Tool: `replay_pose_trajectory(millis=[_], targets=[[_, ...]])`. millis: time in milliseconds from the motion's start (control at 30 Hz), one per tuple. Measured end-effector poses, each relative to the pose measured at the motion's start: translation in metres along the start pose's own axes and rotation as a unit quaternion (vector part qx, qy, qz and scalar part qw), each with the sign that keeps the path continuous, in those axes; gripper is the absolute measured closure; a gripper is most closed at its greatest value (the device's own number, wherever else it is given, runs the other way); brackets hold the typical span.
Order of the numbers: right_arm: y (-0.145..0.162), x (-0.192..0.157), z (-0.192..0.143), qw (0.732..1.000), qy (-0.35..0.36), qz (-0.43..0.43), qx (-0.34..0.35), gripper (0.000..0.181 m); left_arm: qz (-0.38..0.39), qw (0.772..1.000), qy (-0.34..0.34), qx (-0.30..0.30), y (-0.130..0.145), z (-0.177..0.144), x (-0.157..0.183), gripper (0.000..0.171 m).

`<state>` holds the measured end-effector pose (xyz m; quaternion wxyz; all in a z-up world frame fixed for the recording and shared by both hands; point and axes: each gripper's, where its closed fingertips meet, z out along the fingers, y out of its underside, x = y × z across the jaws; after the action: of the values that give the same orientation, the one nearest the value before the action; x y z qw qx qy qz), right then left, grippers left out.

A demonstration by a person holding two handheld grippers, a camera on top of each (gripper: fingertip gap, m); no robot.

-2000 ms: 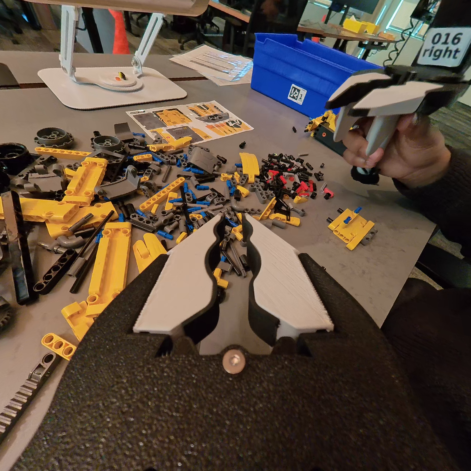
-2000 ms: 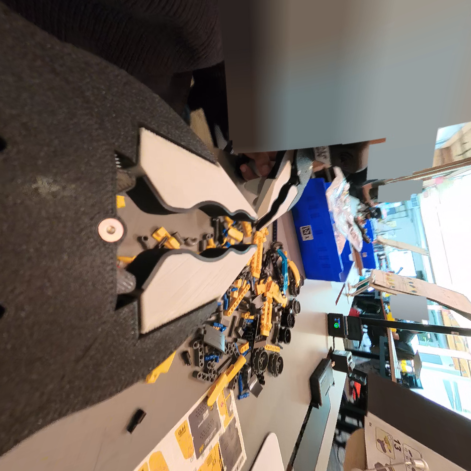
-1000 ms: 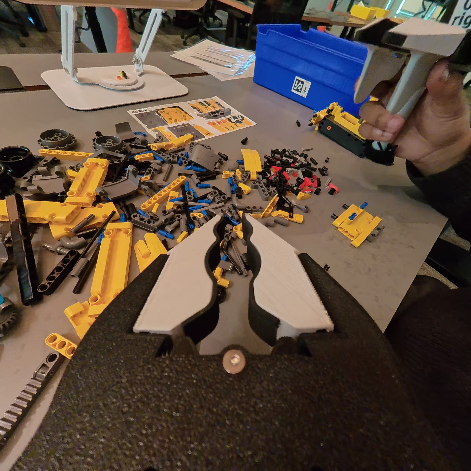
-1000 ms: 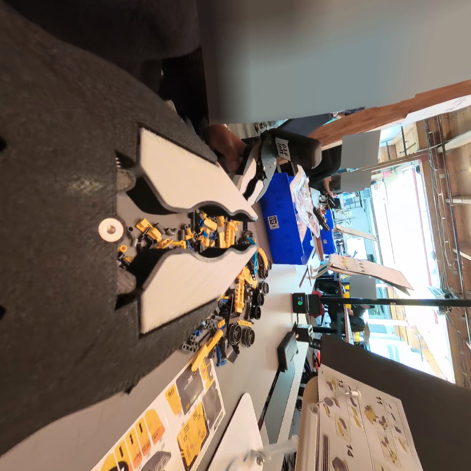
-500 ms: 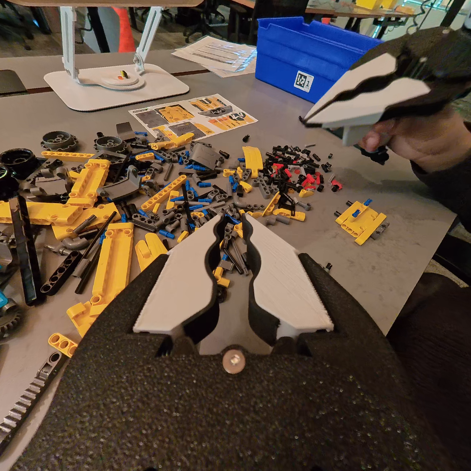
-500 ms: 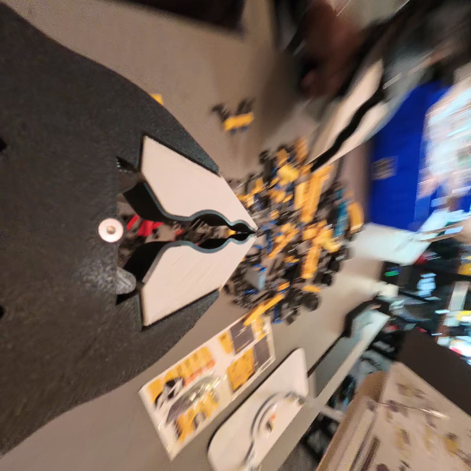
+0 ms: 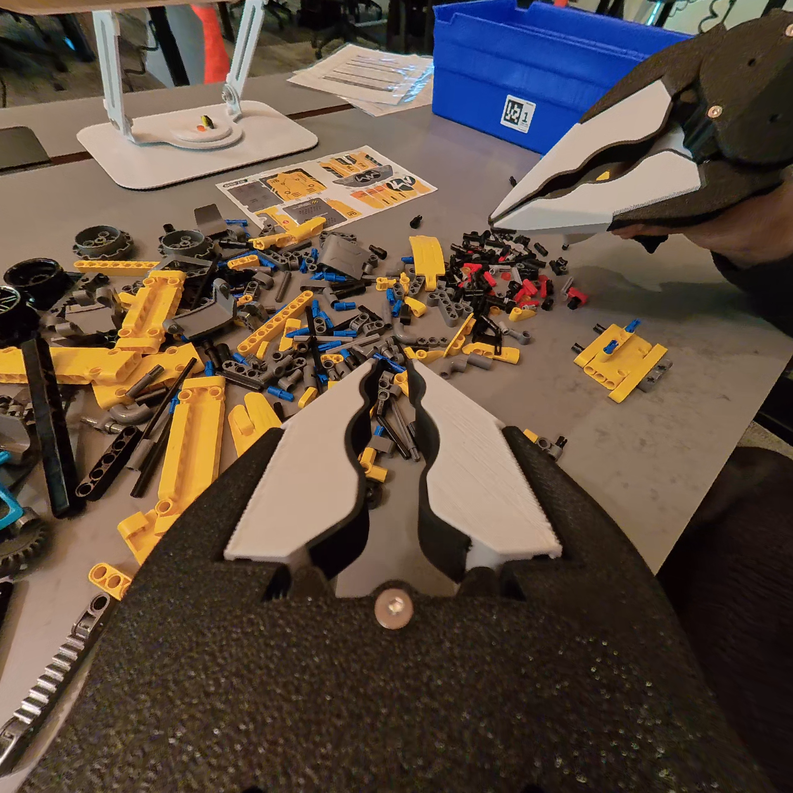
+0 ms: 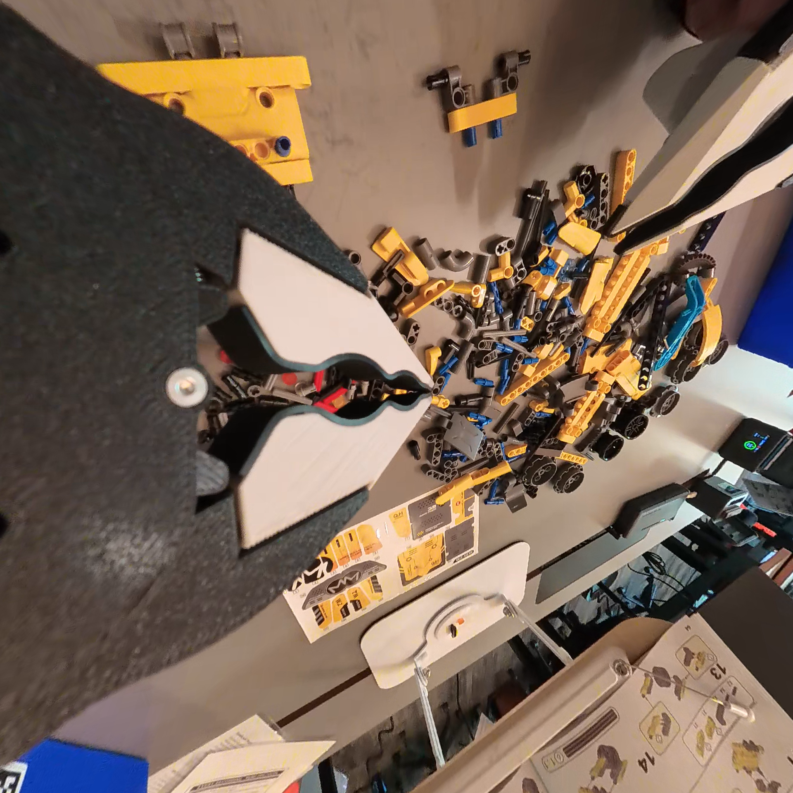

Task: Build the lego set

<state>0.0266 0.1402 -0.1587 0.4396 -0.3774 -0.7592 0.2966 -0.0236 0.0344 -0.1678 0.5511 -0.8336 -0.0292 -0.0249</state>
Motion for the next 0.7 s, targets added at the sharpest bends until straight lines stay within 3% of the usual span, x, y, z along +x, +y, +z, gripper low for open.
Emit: replay_pose_trajectory(millis=[700], targets=[[-0.0042,-0.0023,-0.0016,1.000,0.002,-0.012,0.008,0.181,0.023,0.999,-0.010,-0.024,0.0056,0.0051,0.0024,0.160]])
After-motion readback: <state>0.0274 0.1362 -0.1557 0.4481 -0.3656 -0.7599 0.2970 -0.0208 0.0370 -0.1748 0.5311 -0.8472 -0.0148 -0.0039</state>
